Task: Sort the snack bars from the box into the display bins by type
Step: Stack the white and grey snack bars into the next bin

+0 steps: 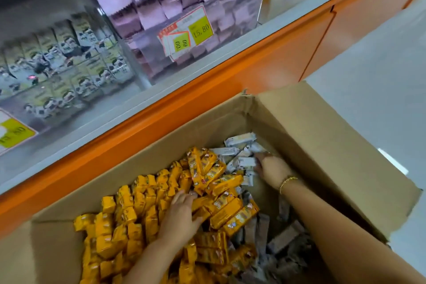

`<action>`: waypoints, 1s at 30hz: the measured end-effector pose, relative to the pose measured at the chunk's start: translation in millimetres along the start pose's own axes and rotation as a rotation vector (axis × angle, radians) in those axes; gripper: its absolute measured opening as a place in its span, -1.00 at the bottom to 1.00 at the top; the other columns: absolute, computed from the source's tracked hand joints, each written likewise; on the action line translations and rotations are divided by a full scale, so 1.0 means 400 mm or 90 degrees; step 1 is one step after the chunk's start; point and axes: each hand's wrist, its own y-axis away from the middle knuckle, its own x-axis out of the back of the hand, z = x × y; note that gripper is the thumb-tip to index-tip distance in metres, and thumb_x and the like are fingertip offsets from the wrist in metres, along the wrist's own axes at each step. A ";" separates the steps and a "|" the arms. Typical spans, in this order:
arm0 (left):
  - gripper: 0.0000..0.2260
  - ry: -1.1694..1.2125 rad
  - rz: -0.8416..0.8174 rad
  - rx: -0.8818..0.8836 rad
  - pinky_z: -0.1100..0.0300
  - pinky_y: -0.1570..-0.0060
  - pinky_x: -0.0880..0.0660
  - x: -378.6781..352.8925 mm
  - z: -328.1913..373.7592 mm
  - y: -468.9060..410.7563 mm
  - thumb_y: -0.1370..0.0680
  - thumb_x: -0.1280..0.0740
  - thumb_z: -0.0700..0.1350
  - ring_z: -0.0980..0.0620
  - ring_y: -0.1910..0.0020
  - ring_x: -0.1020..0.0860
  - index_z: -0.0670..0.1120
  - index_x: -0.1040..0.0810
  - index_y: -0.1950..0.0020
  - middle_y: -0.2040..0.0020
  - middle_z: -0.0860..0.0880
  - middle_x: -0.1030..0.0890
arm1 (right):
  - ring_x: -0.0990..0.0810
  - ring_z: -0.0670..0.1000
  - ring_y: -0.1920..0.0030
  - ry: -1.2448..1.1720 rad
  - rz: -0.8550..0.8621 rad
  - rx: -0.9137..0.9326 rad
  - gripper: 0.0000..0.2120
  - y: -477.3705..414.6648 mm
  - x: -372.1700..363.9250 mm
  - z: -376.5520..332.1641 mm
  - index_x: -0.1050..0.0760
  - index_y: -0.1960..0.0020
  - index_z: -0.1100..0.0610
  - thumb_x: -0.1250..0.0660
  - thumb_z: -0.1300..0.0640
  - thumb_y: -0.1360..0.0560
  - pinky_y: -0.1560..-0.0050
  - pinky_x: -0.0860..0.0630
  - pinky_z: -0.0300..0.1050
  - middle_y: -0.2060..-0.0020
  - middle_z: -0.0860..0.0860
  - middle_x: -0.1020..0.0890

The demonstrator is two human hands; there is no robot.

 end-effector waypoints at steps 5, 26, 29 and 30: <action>-0.47 0.002 0.035 -0.012 0.22 -0.46 0.02 -0.010 -0.001 0.004 -0.55 -0.31 0.06 0.08 -0.53 -0.02 0.02 -0.26 -0.48 -0.49 0.07 -0.24 | -0.50 0.16 -0.21 0.046 -0.075 0.000 -0.59 0.011 -0.014 0.017 -0.28 -0.45 0.08 -0.13 0.11 -0.61 -0.13 -0.44 -0.09 -0.26 0.16 -0.49; -0.56 0.504 0.000 -0.081 0.31 0.10 -0.50 0.209 0.210 0.147 -0.38 -0.53 -0.04 0.17 0.04 -0.60 0.06 -0.51 -0.23 -0.04 0.15 -0.62 | -0.66 0.06 0.06 -0.697 0.044 -0.017 -0.54 0.295 0.258 -0.273 -0.48 -0.13 -0.03 -0.52 0.05 -0.27 -0.03 -0.59 0.14 0.08 0.05 -0.67; -0.77 0.526 0.138 -0.152 0.39 0.25 -0.46 0.342 0.228 0.210 -0.42 -0.49 -0.07 0.22 0.17 -0.61 0.15 -0.57 -0.02 0.15 0.14 -0.67 | -0.64 -0.06 0.12 -0.712 0.104 0.129 -0.60 0.345 0.384 -0.388 -0.47 -0.21 0.00 -0.47 0.19 -0.42 0.05 -0.61 -0.02 0.12 -0.06 -0.66; -0.79 0.546 0.167 -0.175 0.41 0.25 -0.48 0.388 0.225 0.232 -0.44 -0.47 -0.10 0.24 0.18 -0.62 0.16 -0.56 0.01 0.16 0.16 -0.68 | -0.64 -0.06 0.14 -0.712 0.118 0.173 -0.64 0.355 0.425 -0.420 -0.48 -0.23 0.01 -0.44 0.16 -0.46 0.04 -0.61 -0.02 0.15 -0.08 -0.66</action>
